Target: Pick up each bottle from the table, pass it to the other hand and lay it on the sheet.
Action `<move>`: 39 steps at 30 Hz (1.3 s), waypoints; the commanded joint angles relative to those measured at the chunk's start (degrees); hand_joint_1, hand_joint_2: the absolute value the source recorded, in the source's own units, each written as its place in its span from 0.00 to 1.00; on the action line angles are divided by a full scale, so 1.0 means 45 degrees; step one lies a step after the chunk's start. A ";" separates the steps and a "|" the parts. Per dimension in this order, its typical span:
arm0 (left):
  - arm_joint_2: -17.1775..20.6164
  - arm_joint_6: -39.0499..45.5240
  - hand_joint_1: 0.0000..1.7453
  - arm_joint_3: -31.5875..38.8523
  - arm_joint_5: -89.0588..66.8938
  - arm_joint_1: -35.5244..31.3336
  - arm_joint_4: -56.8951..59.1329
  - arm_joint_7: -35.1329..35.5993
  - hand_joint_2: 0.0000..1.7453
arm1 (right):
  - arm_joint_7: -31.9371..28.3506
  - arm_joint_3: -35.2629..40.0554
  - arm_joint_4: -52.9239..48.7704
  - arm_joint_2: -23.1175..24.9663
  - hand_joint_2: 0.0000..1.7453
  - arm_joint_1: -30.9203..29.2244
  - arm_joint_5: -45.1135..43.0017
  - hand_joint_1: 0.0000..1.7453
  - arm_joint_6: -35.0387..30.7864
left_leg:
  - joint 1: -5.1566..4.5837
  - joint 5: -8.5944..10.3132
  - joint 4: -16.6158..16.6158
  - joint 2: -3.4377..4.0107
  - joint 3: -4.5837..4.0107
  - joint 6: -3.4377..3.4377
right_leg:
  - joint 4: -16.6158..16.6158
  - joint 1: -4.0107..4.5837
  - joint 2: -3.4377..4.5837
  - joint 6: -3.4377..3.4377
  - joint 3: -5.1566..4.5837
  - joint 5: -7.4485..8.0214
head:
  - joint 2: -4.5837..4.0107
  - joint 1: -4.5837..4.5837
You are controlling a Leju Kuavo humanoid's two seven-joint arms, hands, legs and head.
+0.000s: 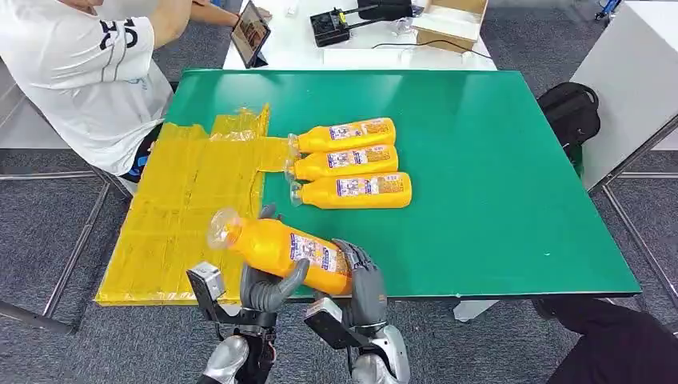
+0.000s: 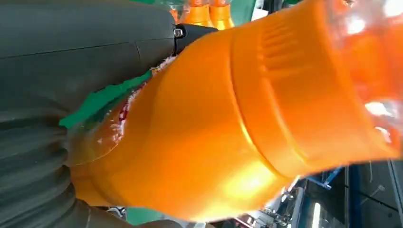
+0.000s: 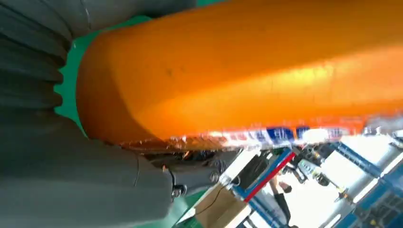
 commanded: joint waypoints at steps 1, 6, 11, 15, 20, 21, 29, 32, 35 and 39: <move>-0.0607 0.0236 0.00 -0.0681 0.0125 -0.0321 0.1706 -0.0093 1.00 | 0.0017 0.1502 0.1501 0.0311 1.00 -0.0312 0.0010 1.00 -0.0083 | 0.0004 -0.0022 -0.0005 0.0001 0.0047 0.0010 | -0.0009 0.0011 -0.0011 -0.0027 0.0050 -0.0021 | 0.0000 0.0000; -0.0607 0.0397 0.00 -0.0695 0.0327 -0.0392 0.1787 -0.0233 1.00 | 0.0246 0.2152 0.1783 0.0311 1.00 -0.0387 0.0020 1.00 -0.0083 | 0.0006 -0.0034 -0.0005 0.0009 0.0069 0.0011 | -0.0008 0.0015 -0.0005 -0.0036 0.0069 -0.0030 | 0.0000 -0.0005; -0.0607 0.0452 0.00 -0.0589 0.0581 -0.0323 0.1510 -0.0233 1.00 | 0.0259 0.2637 0.2338 0.0311 1.00 -0.0544 -0.0361 1.00 -0.0083 | 0.0007 -0.0033 -0.0001 0.0003 0.0065 0.0013 | -0.0007 0.0016 -0.0011 -0.0035 0.0068 -0.0030 | 0.0000 0.0000; -0.0607 0.0427 0.00 -0.0383 0.0536 -0.0134 0.1180 -0.0233 1.00 | 0.0696 0.3817 0.3296 0.0217 1.00 -0.1419 -0.1687 1.00 -0.0083 | 0.0006 -0.0032 -0.0004 0.0013 0.0060 0.0011 | -0.0008 0.0014 -0.0001 -0.0033 0.0060 -0.0026 | 0.0000 0.0000; -0.0607 0.0965 0.97 -0.0257 0.0512 0.0037 0.0667 -0.0233 1.00 | 0.0293 0.3703 0.3464 0.0311 1.00 -0.0864 -0.1641 1.00 -0.0083 | 0.0006 -0.0040 -0.0001 0.0009 0.0070 0.0013 | -0.0005 0.0016 -0.0006 -0.0038 0.0072 -0.0036 | 0.0000 0.0000; -0.0607 0.1017 1.00 -0.0248 0.0532 0.0048 0.0595 -0.0233 1.00 | 0.0333 0.3822 0.3550 0.0311 1.00 -0.0911 -0.1734 1.00 -0.0083 | 0.0005 -0.0028 -0.0002 0.0009 0.0047 0.0009 | -0.0005 0.0012 -0.0003 -0.0027 0.0049 -0.0024 | 0.0000 0.0000; -0.0607 0.1211 1.00 -0.0166 0.0539 0.0075 0.0402 -0.0233 1.00 | 0.0386 0.4090 0.3749 0.0311 1.00 -0.0973 -0.1926 1.00 -0.0083 | 0.0005 -0.0035 -0.0001 0.0003 0.0061 0.0012 | -0.0004 0.0014 -0.0011 -0.0033 0.0066 -0.0034 | 0.0000 -0.0005; -0.0607 0.1211 1.00 -0.0166 0.0539 0.0075 0.0402 -0.0233 1.00 | 0.0386 0.4090 0.3749 0.0311 1.00 -0.0973 -0.1926 1.00 -0.0083 | 0.0005 -0.0035 -0.0001 0.0003 0.0061 0.0012 | -0.0004 0.0014 -0.0011 -0.0033 0.0066 -0.0034 | 0.0000 -0.0005; -0.0607 0.1211 1.00 -0.0166 0.0539 0.0075 0.0402 -0.0233 1.00 | 0.0386 0.4090 0.3749 0.0311 1.00 -0.0973 -0.1926 1.00 -0.0083 | 0.0006 -0.0038 -0.0001 0.0004 0.0066 0.0013 | -0.0004 0.0014 -0.0011 -0.0035 0.0071 -0.0036 | 0.0000 -0.0005; -0.0607 0.1211 1.00 -0.0166 0.0539 0.0075 0.0402 -0.0233 1.00 | 0.0386 0.4090 0.3749 0.0311 1.00 -0.0973 -0.1926 1.00 -0.0083 | 0.0005 -0.0032 0.0000 0.0001 0.0052 0.0011 | -0.0002 0.0013 -0.0013 -0.0031 0.0058 -0.0032 | 0.0000 0.0000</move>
